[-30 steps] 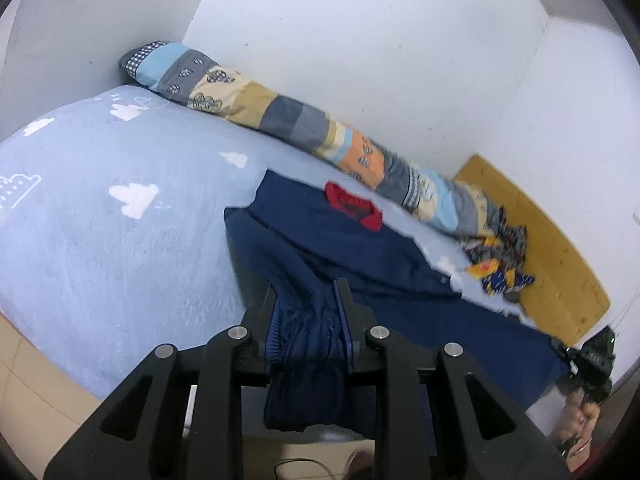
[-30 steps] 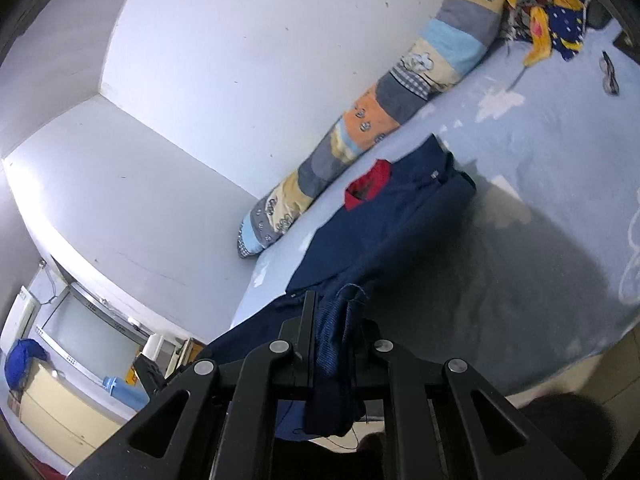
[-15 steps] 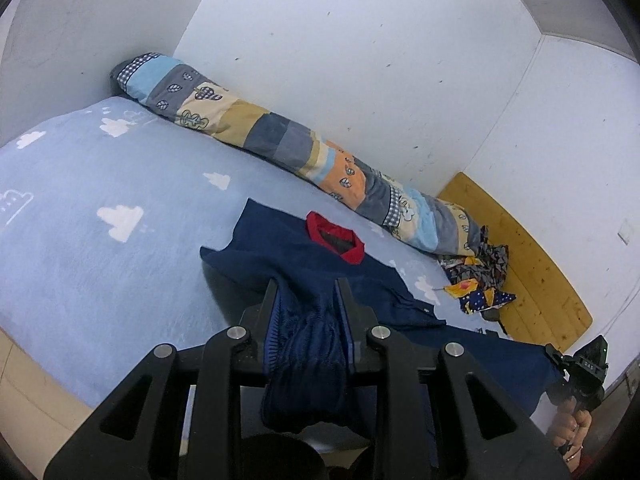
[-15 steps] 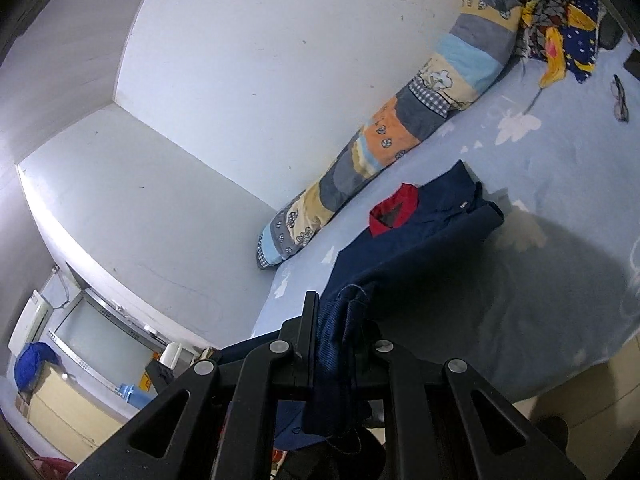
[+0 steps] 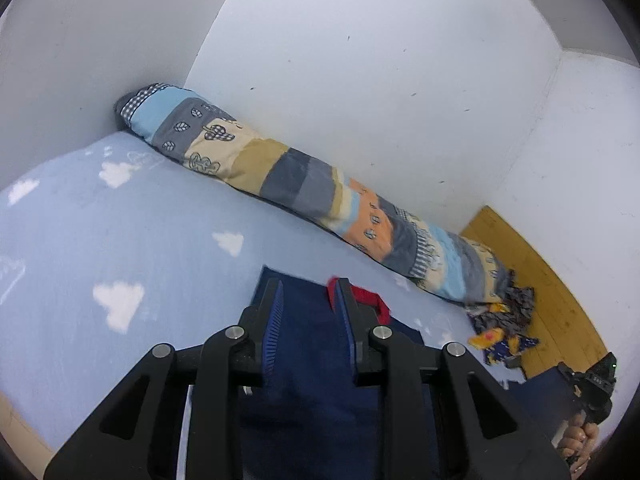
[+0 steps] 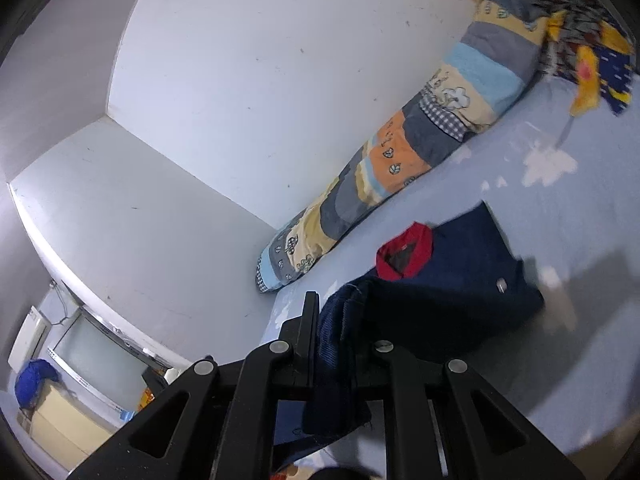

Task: Fold large clothes
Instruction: 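Lift the navy shirt off the blanket with both tools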

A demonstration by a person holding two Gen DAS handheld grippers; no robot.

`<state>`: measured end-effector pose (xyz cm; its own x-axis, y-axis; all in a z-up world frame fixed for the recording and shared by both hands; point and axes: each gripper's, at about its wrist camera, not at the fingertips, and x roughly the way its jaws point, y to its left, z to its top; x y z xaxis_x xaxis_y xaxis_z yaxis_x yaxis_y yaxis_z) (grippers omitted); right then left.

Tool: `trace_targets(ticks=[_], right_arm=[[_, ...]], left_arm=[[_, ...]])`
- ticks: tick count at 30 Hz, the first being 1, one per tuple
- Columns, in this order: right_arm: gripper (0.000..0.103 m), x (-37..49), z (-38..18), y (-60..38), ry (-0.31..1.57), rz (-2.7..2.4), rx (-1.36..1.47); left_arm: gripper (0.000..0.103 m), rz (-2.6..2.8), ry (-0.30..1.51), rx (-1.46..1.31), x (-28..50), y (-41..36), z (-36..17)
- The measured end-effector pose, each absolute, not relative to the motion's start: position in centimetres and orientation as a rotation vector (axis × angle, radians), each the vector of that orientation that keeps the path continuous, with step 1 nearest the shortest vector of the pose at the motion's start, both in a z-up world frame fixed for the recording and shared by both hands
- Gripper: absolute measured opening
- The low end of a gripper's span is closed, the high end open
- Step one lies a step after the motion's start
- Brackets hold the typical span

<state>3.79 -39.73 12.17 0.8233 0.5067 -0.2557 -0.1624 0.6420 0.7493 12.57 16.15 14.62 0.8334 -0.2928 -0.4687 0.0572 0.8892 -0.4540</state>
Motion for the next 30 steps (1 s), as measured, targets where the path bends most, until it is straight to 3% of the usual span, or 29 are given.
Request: trace_targets(ticks=[5,8,14,21,23,30], right_arm=[[0.012,11.3,13.2,-39.8,0.503,0.375,0.817],[0.012,12.1,13.4,-39.1,0.504,0.374,0.773],[0.012,9.6,13.0,-38.8,0.504,0.388,0.741],[0.012,6.7,13.6,-38.2,0.495,0.397,0.715],[0.012,5.9,13.6,-37.9,0.489,0.407,0.716],[0.012,3.8,13.2,-37.7,0.476,0.421,0.729]], left_arm=[[0.024,-0.267,0.683,-0.466,19.5,15.1,11.5],[0.028,-0.342,0.786,-0.474,19.6,14.0,8.2],[0.056,-0.487,0.971,-0.507,13.4,13.9,2.6],[0.058,-0.561,1.181,-0.628,3.5,11.7,-2.1],[0.073,-0.550,1.214,-0.569,1.9,9.4,-2.7],[0.074,-0.465,1.307,-0.470,2.1,4.3,-5.5]])
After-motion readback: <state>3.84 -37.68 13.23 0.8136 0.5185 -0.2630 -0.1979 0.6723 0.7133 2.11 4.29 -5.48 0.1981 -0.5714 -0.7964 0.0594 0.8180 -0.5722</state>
